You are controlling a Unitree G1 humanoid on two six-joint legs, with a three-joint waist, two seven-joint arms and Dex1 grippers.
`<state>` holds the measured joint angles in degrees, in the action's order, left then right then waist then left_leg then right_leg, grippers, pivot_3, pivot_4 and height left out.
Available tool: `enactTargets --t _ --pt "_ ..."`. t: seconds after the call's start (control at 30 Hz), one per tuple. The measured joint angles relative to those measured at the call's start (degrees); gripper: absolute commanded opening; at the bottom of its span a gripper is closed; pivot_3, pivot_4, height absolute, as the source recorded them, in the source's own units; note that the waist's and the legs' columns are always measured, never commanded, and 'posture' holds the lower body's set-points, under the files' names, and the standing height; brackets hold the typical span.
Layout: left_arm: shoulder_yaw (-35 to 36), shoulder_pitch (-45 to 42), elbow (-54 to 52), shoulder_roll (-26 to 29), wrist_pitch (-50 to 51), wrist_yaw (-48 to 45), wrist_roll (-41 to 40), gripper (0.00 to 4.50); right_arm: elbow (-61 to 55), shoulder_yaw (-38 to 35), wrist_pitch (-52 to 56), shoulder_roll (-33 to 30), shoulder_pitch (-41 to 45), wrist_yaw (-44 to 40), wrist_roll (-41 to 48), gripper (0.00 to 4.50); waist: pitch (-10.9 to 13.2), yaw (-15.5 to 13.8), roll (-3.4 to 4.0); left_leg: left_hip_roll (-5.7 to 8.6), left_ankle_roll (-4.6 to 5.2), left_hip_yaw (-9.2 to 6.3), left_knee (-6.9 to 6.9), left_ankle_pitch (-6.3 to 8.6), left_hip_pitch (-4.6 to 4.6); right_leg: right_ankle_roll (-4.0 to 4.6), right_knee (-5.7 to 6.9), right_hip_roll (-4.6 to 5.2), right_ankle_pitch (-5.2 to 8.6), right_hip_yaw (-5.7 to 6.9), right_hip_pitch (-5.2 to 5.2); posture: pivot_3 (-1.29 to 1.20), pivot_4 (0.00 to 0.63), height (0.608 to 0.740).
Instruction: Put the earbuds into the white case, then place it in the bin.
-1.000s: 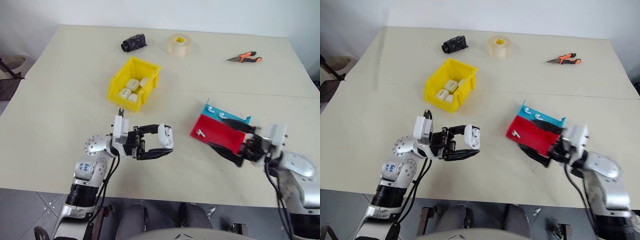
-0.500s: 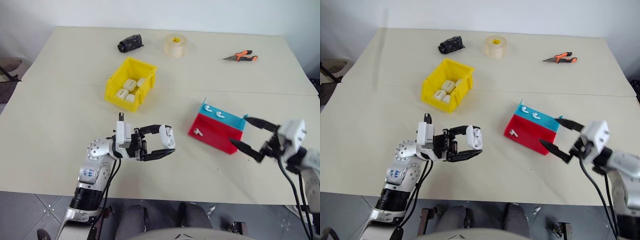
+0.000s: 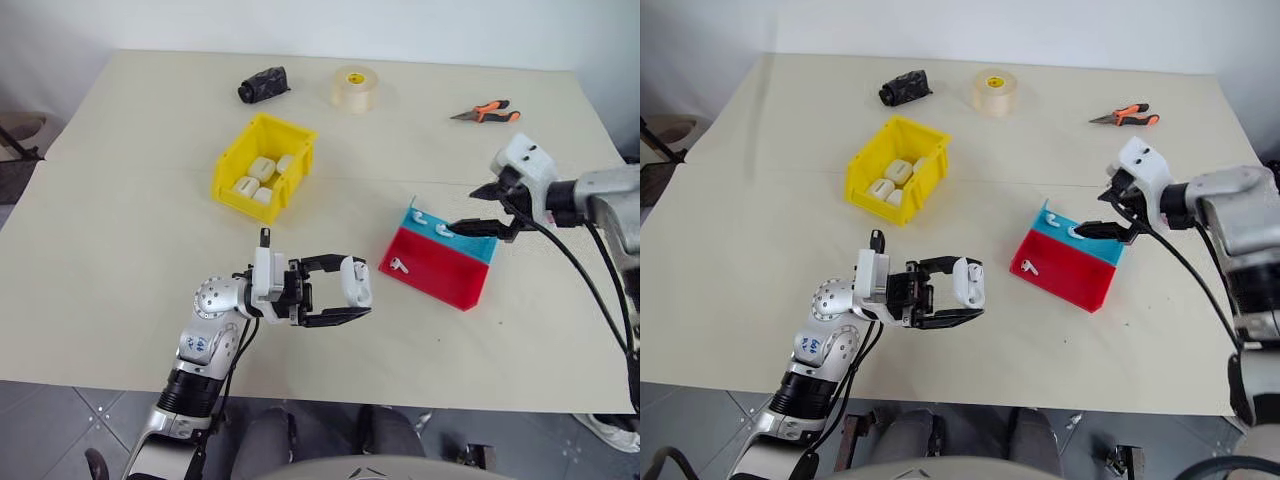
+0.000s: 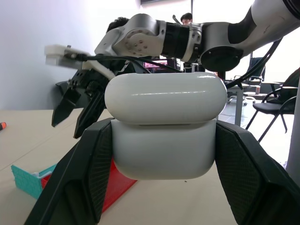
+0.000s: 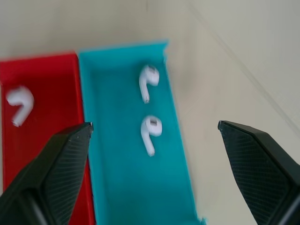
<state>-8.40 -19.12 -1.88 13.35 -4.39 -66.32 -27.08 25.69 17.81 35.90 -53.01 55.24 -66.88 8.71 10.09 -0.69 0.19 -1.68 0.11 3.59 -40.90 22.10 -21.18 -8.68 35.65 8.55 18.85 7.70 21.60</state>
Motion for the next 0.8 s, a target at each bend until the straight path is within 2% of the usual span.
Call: enactTargets --t 0.17,0.37,0.53,0.63,0.8 --pt "-0.6 0.3 -0.1 -0.3 -0.3 0.7 0.4 2.94 16.3 6.3 -9.1 6.5 8.6 -2.6 -9.3 4.48 0.0 0.9 0.0 -0.02 0.0 -0.03 0.03 0.0 -0.01 0.0 0.02 0.0 0.0 0.04 0.01 0.0 0.15 0.74" --pt "-0.6 0.4 -0.2 -0.2 -0.6 2.2 0.5 2.94 29.7 8.4 -17.7 13.0 13.3 -3.1 -16.2 4.48 0.0 1.1 0.02 -0.04 -0.01 -0.05 0.03 0.0 -0.01 0.0 0.05 0.0 0.0 0.04 0.02 0.0 0.15 0.74" --pt "-0.6 0.4 -0.6 -0.1 -0.6 3.1 0.6 2.94 36.1 8.2 -22.2 15.9 16.7 -3.4 -19.3 4.48 0.0 1.3 0.03 -0.04 -0.01 -0.1 0.02 0.0 0.0 0.0 0.1 0.0 0.0 0.04 0.01 0.0 0.15 0.74" --pt "-0.6 0.5 -1.1 0.1 -0.6 3.5 0.6 2.94 38.6 7.8 -23.6 16.9 17.7 -4.1 -20.4 3.84 0.0 1.4 0.03 -0.04 -0.01 -0.1 0.02 0.0 0.0 0.0 0.1 0.0 0.0 0.04 0.01 0.0 0.15 0.74" --pt "-0.6 0.8 -2.0 0.6 -0.6 4.3 0.6 2.94 40.2 7.6 -24.7 17.8 18.3 -6.2 -21.8 2.2 0.0 2.1 0.05 -0.04 -0.01 -0.17 -0.01 0.0 0.01 0.0 0.16 0.01 0.0 0.05 -0.02 0.0 0.15 0.74"
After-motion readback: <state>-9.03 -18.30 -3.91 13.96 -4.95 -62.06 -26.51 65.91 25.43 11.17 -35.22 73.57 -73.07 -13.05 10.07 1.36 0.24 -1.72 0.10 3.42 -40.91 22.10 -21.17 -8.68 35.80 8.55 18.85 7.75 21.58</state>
